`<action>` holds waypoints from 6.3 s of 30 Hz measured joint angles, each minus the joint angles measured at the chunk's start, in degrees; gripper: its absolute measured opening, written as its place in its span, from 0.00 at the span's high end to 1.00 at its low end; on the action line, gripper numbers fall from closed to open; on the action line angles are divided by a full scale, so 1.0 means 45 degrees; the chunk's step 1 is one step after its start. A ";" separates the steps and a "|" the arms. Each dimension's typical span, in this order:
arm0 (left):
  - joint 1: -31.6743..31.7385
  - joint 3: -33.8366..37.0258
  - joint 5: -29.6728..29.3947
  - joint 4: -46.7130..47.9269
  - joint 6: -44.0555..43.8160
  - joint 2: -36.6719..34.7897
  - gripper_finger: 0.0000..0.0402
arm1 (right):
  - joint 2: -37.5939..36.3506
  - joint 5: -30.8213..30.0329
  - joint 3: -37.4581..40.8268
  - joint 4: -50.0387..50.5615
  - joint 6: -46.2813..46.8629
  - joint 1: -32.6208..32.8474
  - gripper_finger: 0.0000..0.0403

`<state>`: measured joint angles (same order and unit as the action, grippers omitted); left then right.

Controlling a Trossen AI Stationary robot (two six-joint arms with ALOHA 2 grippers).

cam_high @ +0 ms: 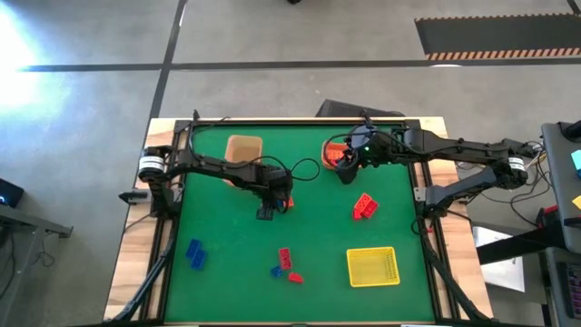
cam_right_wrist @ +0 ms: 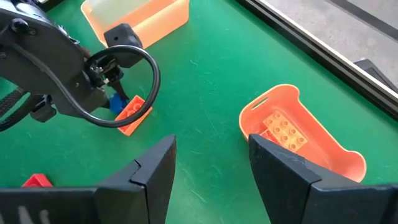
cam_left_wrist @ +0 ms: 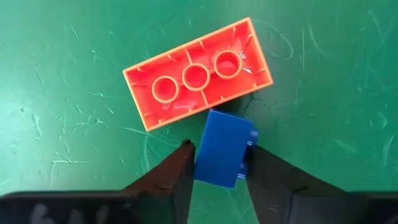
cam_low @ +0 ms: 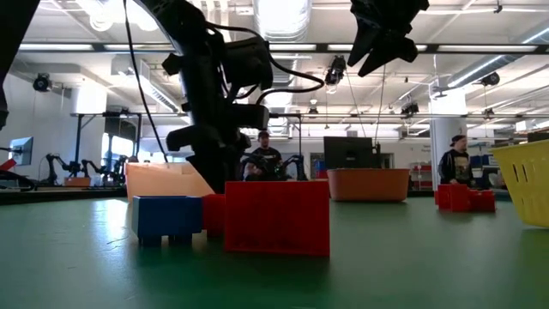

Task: Sort & place blocks by color
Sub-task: Put the blue game piece into the light orange bin

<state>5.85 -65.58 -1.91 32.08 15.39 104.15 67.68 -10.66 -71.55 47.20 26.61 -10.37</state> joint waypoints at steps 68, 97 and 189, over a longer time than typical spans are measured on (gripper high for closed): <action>0.7638 0.3653 -0.0292 -0.0345 -0.6303 -0.6300 0.65 | 0.0005 -0.0334 0.0019 -0.0278 0.1404 0.0000 0.53; 0.1663 0.3638 0.1786 0.2924 -1.1382 -0.9671 0.65 | 0.0010 -0.1757 0.0024 -0.0784 0.0761 -0.0005 0.53; -1.0501 0.6472 0.2588 0.2038 -1.9662 -0.5741 0.38 | 0.0010 -0.3647 0.0151 -0.1025 -0.0151 -0.0005 0.53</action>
<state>-41.41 -36.46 9.74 41.24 -73.08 78.31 67.72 -27.07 -70.87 42.59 25.93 -10.39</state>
